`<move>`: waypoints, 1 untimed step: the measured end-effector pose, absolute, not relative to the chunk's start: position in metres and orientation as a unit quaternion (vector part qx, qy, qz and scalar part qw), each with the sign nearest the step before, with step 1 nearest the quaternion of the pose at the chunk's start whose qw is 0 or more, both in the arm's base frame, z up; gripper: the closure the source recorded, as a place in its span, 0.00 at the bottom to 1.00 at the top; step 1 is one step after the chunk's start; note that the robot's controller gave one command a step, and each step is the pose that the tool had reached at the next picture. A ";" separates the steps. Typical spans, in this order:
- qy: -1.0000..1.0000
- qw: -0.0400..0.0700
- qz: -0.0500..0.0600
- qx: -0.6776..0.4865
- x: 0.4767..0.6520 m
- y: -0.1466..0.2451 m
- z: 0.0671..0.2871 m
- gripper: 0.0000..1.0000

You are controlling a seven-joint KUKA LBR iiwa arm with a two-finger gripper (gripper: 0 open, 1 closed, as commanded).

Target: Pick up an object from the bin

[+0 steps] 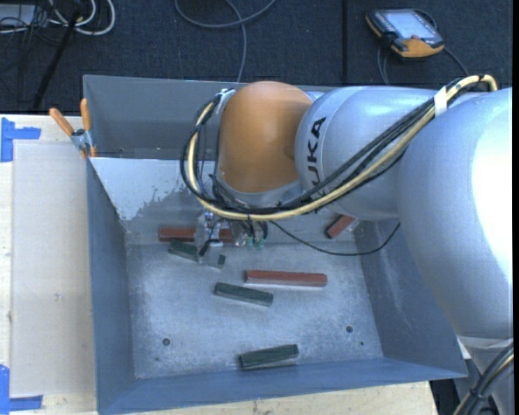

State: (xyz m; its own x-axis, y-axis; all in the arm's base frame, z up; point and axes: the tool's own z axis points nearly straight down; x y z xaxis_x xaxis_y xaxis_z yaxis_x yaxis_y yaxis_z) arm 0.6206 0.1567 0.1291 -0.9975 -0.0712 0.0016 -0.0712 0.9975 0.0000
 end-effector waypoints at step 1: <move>-0.997 0.002 0.000 0.073 0.605 0.118 0.092 0.00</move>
Offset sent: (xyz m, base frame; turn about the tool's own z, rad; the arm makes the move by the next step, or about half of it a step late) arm 0.0000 0.0000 0.0000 0.0000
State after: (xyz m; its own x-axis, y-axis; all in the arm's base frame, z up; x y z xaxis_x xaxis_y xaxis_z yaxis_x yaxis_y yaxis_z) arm 0.6046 0.1179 0.0917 -0.9894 -0.1453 0.0036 -0.1453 0.9894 -0.0002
